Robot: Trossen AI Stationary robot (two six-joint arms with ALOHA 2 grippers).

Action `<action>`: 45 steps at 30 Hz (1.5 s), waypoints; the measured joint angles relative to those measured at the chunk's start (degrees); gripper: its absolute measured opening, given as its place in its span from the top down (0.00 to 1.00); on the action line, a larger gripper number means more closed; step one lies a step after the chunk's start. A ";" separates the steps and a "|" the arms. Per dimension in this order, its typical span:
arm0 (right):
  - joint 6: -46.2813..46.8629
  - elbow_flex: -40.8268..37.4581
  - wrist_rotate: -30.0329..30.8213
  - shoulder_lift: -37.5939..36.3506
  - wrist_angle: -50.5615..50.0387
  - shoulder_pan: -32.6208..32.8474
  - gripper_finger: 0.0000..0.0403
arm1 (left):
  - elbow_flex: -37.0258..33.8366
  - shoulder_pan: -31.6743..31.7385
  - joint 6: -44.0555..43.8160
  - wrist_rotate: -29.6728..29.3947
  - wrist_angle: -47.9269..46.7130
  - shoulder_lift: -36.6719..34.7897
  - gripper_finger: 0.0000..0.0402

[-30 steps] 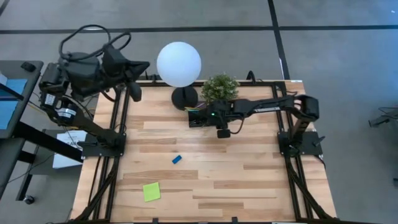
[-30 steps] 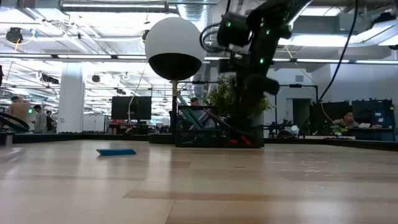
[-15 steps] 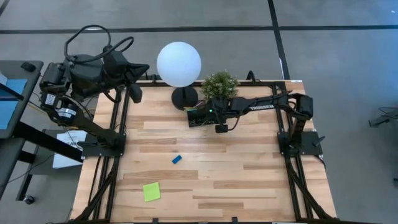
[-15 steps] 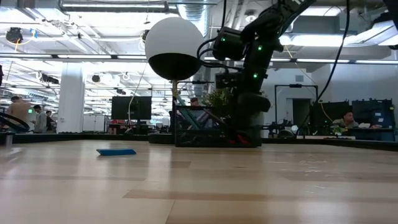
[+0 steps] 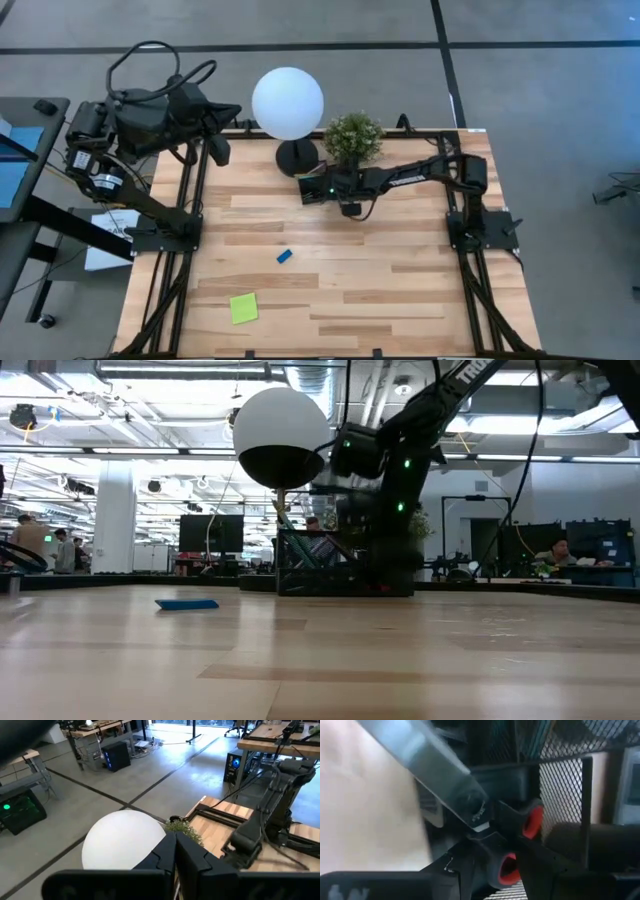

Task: Pick and place office supplies into organizer
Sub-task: Put the black scissors into the black desk organizer

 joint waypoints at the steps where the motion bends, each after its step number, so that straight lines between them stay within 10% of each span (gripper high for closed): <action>1: 0.10 -0.11 2.60 0.46 0.55 0.22 0.69 | 0.00 0.00 -0.08 0.03 -0.01 0.00 1.00; 18: 9.52 0.17 -5.96 -2.37 -3.23 -0.02 0.93 | 0.00 0.00 -1.72 0.20 -0.04 0.00 1.00; 31: 22.19 -0.27 -32.94 -22.33 -4.61 -0.89 0.93 | 0.00 -0.02 -3.05 1.52 -0.15 1.10 1.00; 45: 34.18 -0.18 -38.58 -39.12 17.56 -1.12 0.93 | 0.02 0.40 6.04 10.42 -4.33 13.03 0.99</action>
